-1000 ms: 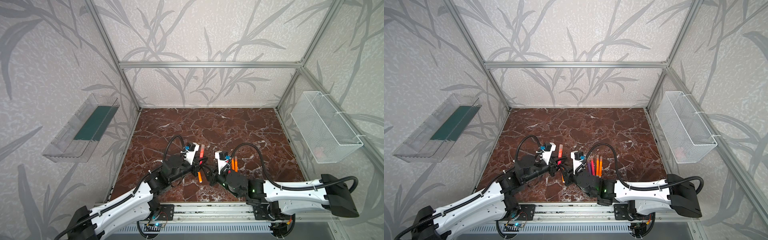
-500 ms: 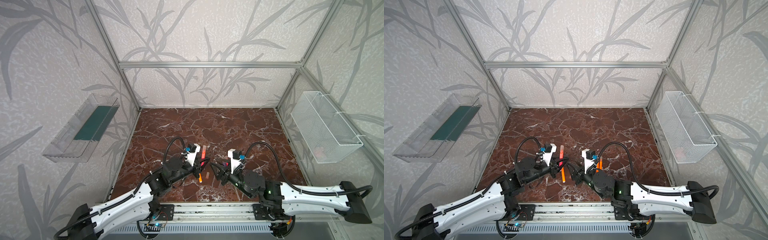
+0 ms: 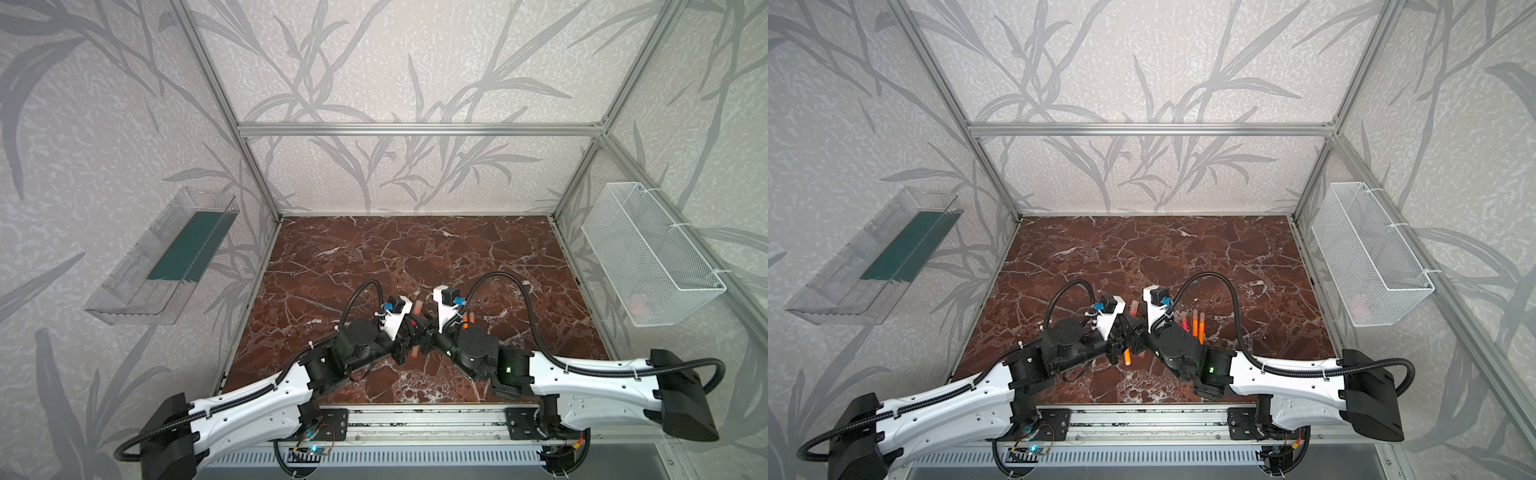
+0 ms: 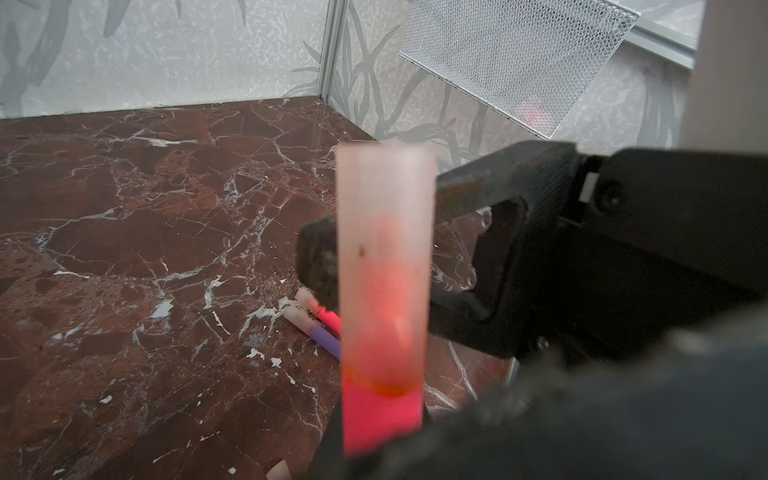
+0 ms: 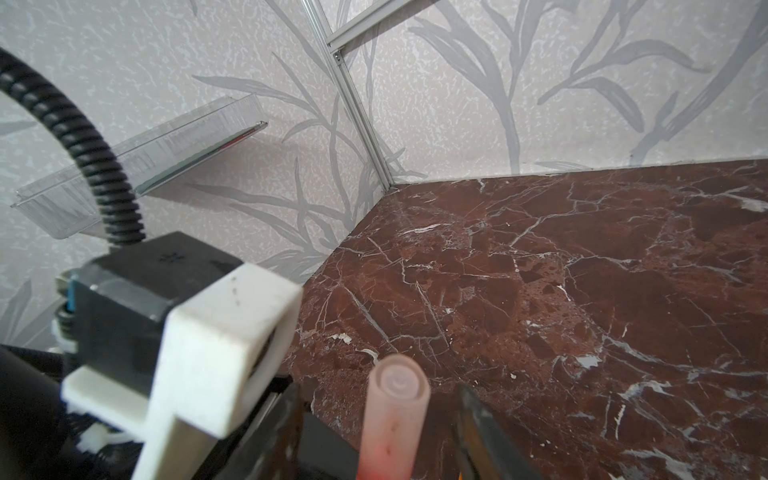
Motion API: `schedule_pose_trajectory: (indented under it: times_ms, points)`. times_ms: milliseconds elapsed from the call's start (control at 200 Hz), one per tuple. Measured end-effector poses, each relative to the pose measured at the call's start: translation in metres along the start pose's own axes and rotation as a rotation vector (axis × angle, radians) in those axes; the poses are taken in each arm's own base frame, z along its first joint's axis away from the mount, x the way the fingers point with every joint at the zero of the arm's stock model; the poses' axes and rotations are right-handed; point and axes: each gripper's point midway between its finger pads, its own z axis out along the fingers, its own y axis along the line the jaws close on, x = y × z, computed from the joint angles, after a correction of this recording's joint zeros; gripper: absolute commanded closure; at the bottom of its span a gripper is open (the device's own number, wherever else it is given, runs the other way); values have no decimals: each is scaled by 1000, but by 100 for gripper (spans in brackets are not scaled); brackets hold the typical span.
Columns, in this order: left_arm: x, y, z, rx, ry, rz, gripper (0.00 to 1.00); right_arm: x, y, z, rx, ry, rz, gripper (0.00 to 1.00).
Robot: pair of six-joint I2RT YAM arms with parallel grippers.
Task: Insert the pens into the pen caps
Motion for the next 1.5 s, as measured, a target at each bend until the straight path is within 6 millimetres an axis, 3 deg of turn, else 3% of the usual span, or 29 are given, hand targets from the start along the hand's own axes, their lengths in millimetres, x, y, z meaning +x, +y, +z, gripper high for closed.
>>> schedule_pose_trajectory:
  times_ms: [80,330,385,475,530,675,780,905,1060,1225,1500]
  points:
    - [0,1,0,-3,-2,2,100,1,-1,2,-4,7,7,70]
    - [-3,3,-1,-21,-14,6,100,3,-6,8,-48,43,104,90]
    - [-2,5,-1,-31,-12,5,87,4,-7,8,-59,54,122,92]
    - [0,8,-1,-44,-6,3,55,6,-10,9,-59,68,144,94]
    - [0,10,-1,-56,-5,-3,43,7,-19,10,-35,73,149,95]
    - [6,21,-6,-119,18,-32,29,12,-51,12,77,102,137,95]
    - [14,42,-18,-250,49,-102,24,21,-81,10,190,148,108,98]
    - [24,81,-46,-503,61,-249,22,36,-112,3,313,219,64,98]
    - [44,115,-84,-730,52,-429,23,70,-130,3,396,352,8,98]
    - [59,119,-93,-775,56,-551,25,108,-152,13,478,518,-23,100]
    - [104,114,-80,-799,251,-628,31,151,-184,16,562,721,-2,100]
